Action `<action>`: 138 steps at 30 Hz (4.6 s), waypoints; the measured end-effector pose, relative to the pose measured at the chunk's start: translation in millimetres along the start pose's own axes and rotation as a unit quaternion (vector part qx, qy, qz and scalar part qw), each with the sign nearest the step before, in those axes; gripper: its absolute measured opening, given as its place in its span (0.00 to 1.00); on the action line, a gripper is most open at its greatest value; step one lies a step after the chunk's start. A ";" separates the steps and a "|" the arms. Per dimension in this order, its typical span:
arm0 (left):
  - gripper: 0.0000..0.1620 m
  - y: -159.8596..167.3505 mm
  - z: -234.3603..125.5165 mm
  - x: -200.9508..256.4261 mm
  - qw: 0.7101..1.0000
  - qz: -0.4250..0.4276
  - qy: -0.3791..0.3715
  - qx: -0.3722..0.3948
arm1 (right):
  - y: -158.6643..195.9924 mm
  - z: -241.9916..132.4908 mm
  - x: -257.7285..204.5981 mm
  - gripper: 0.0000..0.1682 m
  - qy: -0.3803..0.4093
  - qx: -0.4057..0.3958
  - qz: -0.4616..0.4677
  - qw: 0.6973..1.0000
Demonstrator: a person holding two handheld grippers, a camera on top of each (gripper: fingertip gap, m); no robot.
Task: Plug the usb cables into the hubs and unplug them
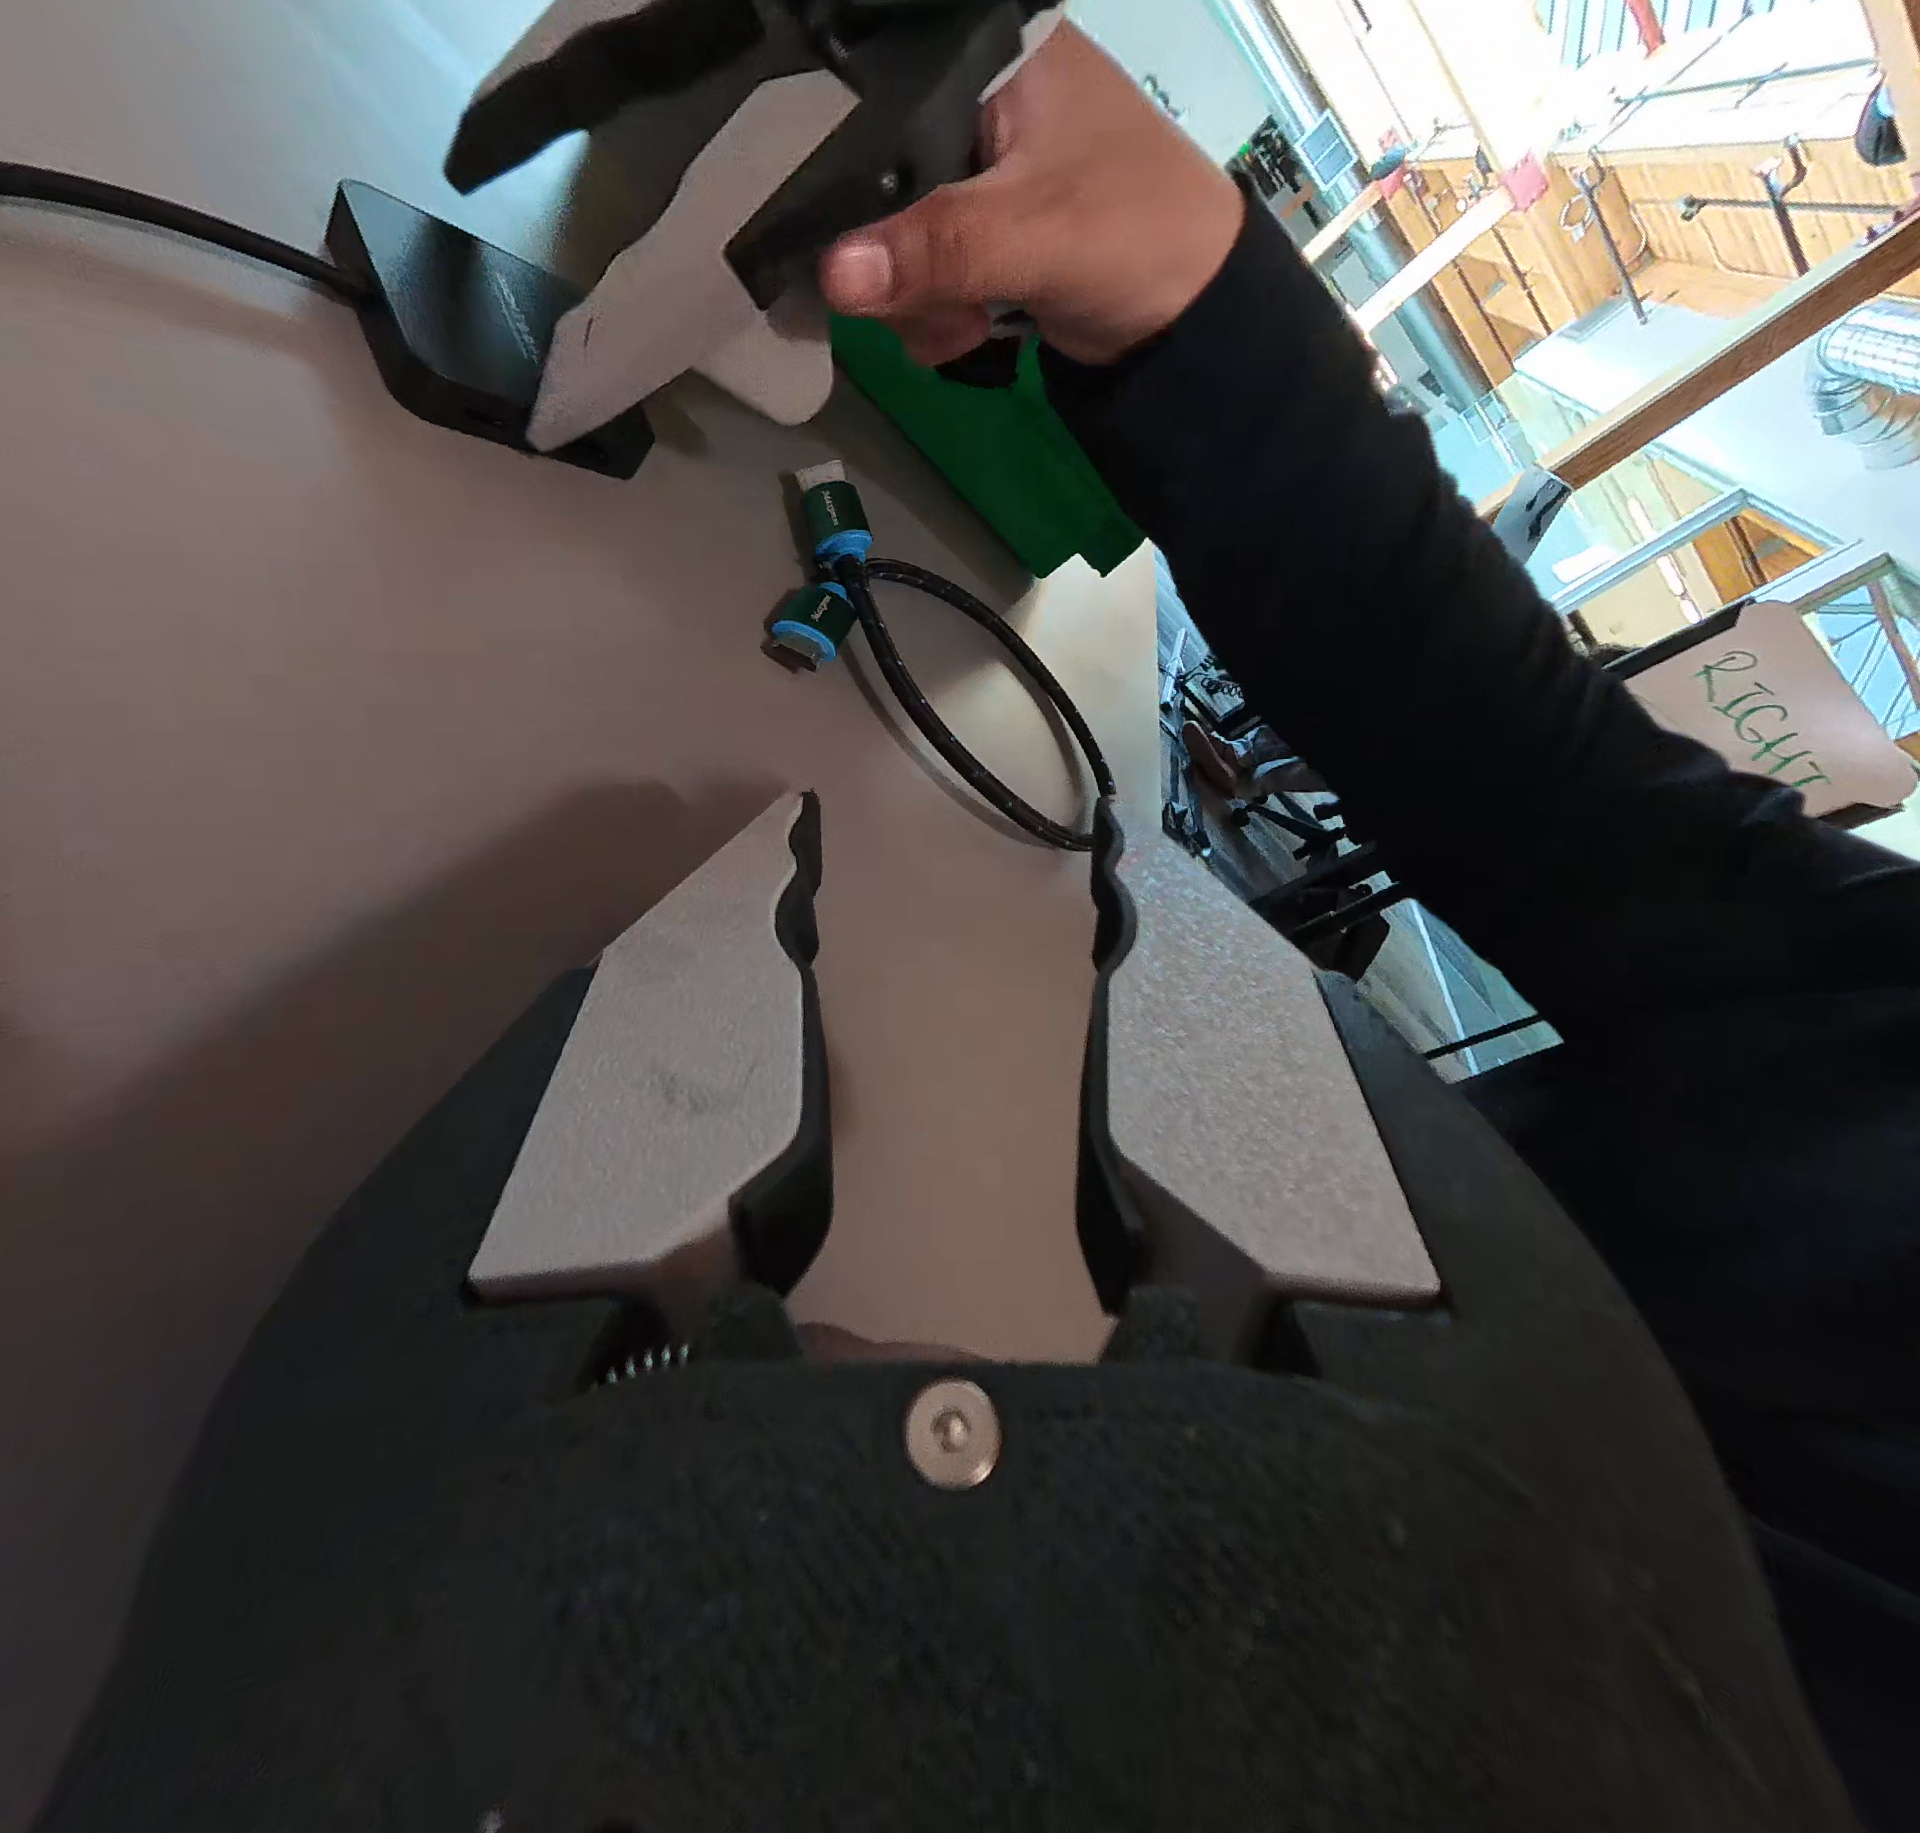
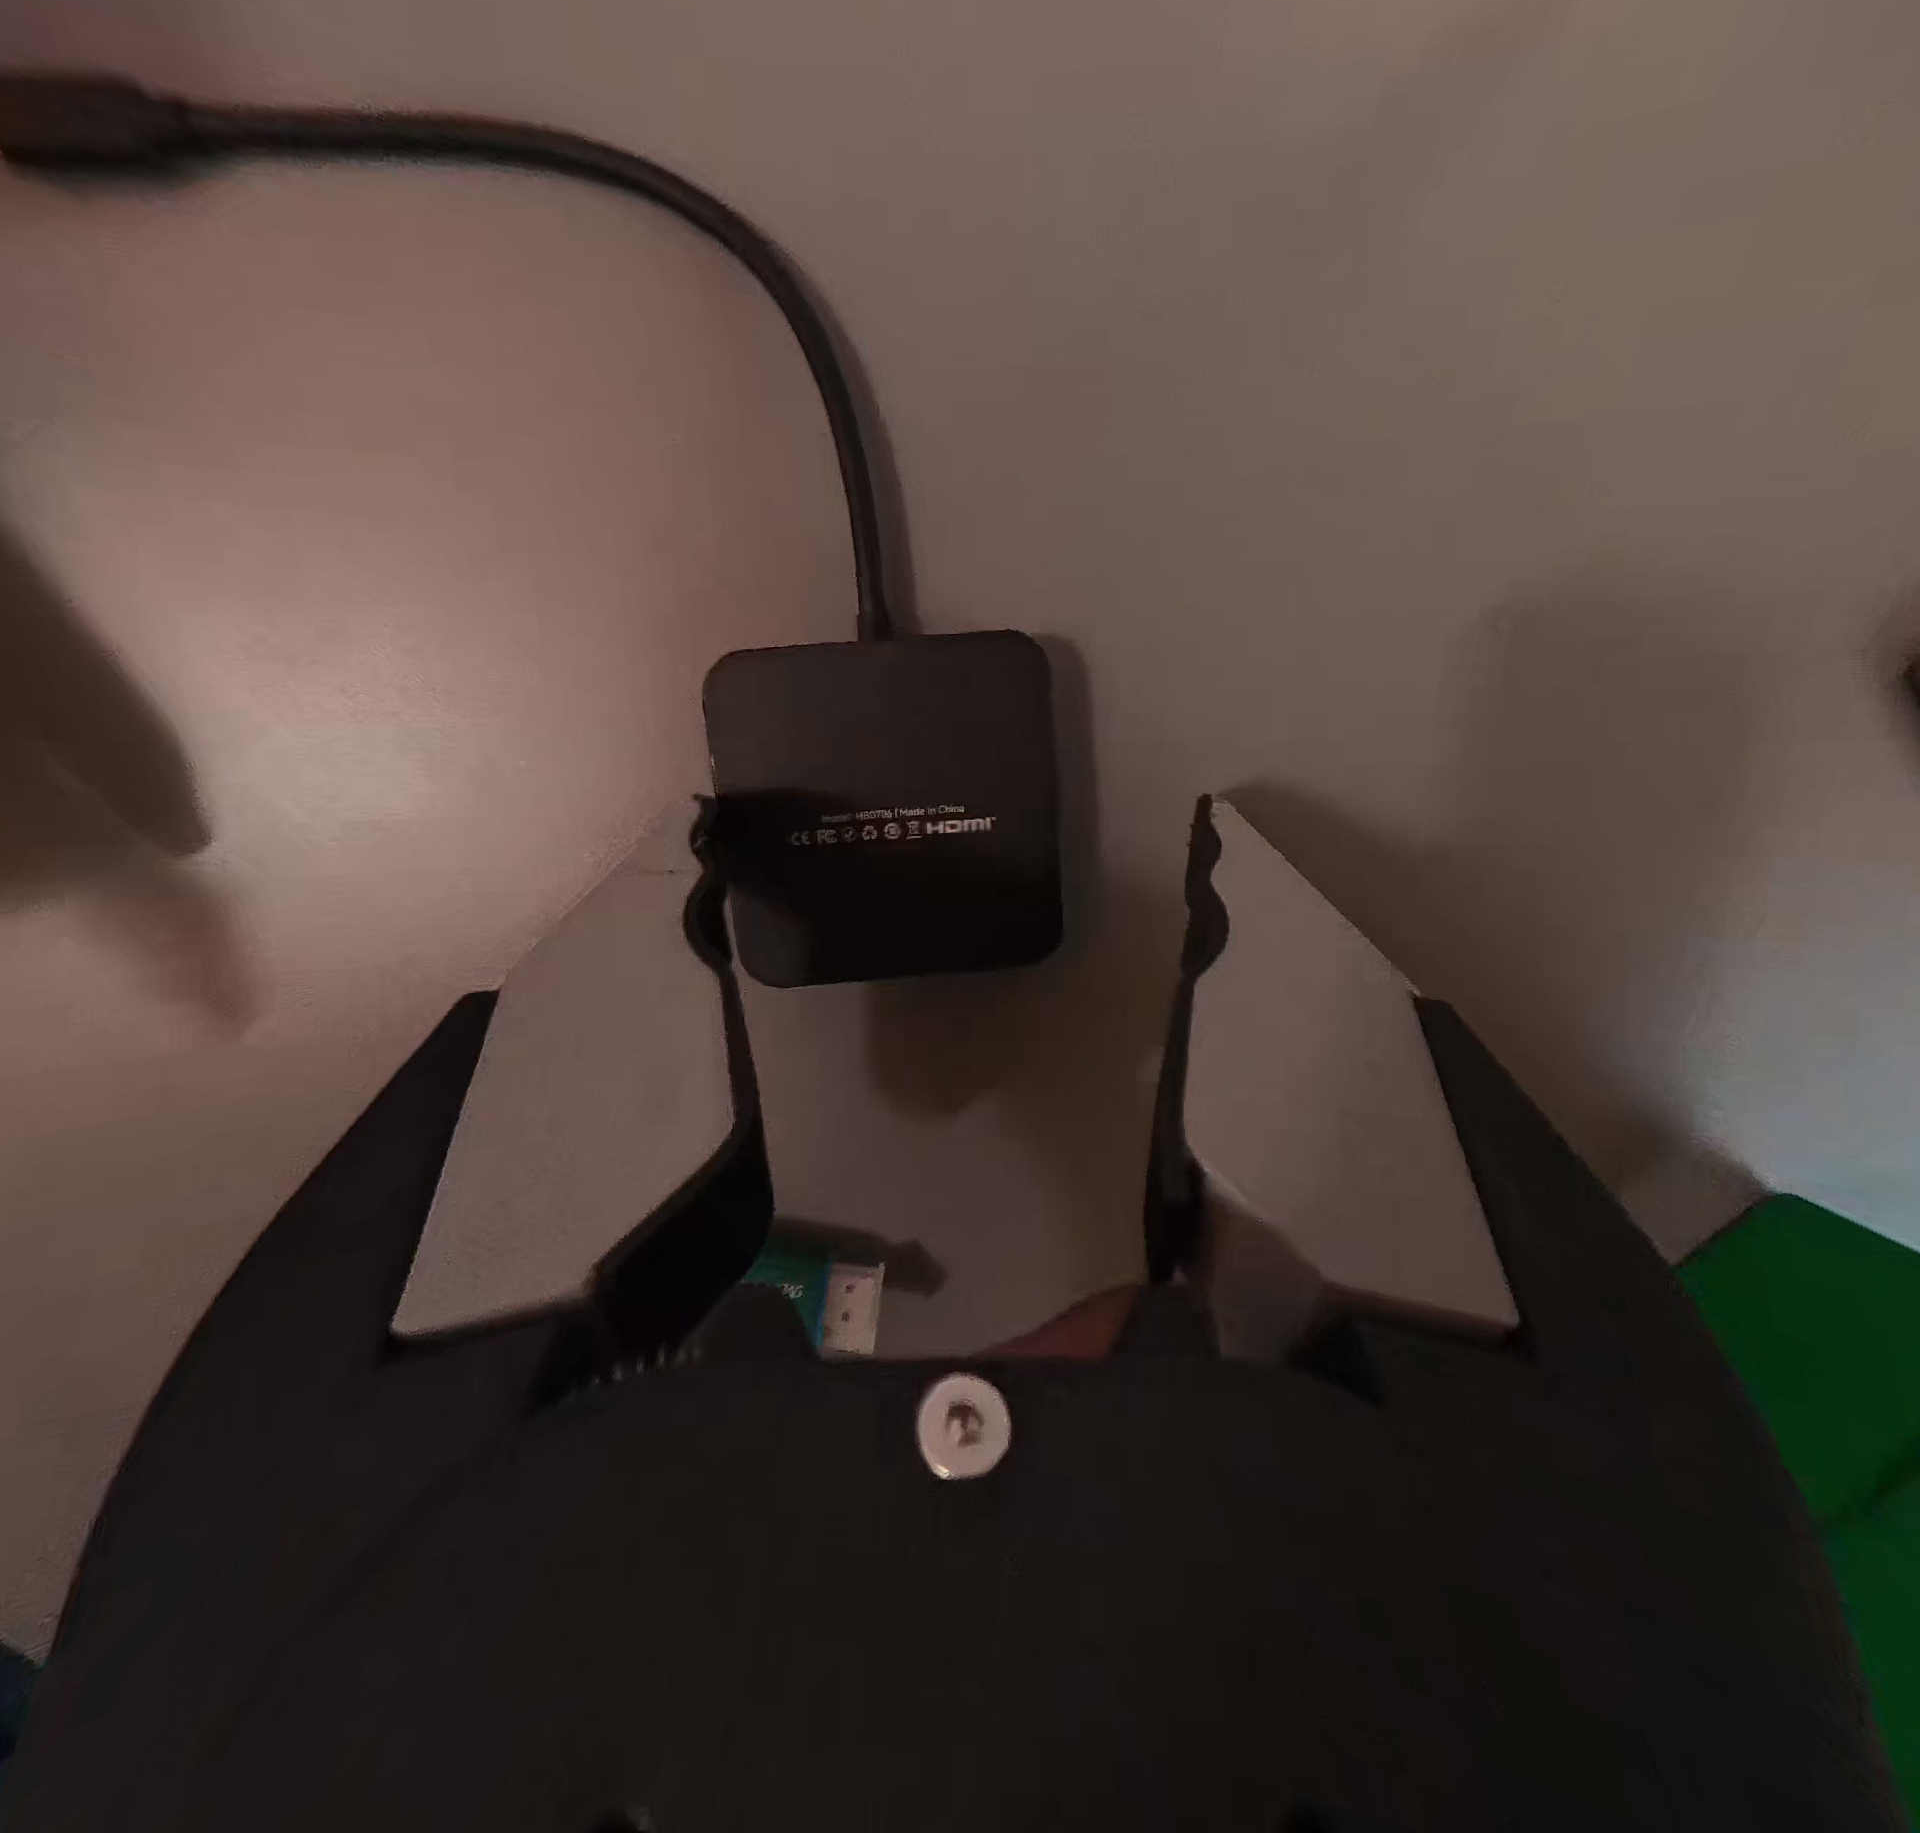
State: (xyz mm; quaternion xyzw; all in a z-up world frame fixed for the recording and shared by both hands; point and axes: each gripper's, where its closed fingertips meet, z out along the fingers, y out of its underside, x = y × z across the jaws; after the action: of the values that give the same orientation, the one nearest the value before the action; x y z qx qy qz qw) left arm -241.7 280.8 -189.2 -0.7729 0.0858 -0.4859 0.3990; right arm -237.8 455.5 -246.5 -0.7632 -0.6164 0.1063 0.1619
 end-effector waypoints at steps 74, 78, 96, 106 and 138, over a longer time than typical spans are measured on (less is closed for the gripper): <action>0.07 -80.7 59.3 -48.3 0.964 -0.189 -0.027 0.186 | 7.9 -67.1 -61.7 0.29 -0.125 0.282 0.006 0.951; 0.07 -96.6 48.8 -22.8 0.958 -0.195 0.062 0.200 | 9.5 -78.2 -72.1 0.36 -0.167 0.301 0.023 0.939; 0.12 -103.2 20.4 1.7 0.973 -0.098 0.118 0.172 | -44.9 -117.8 -104.4 0.06 -0.385 0.356 0.097 0.846; 0.07 -111.7 5.5 32.9 0.921 -0.189 0.287 0.185 | -41.5 -153.7 -113.6 0.19 -0.240 0.396 -0.010 0.886; 0.07 -119.0 0.6 27.4 0.936 -0.133 0.237 0.225 | -15.0 -164.0 -85.0 0.34 -0.058 0.429 -0.009 0.901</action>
State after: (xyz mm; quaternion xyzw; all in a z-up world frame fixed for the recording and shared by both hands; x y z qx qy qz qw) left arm -257.5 346.2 -87.3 -0.5292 -0.0374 -0.7105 0.4623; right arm -210.6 356.3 -92.3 -0.6068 -0.5263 0.4030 0.4387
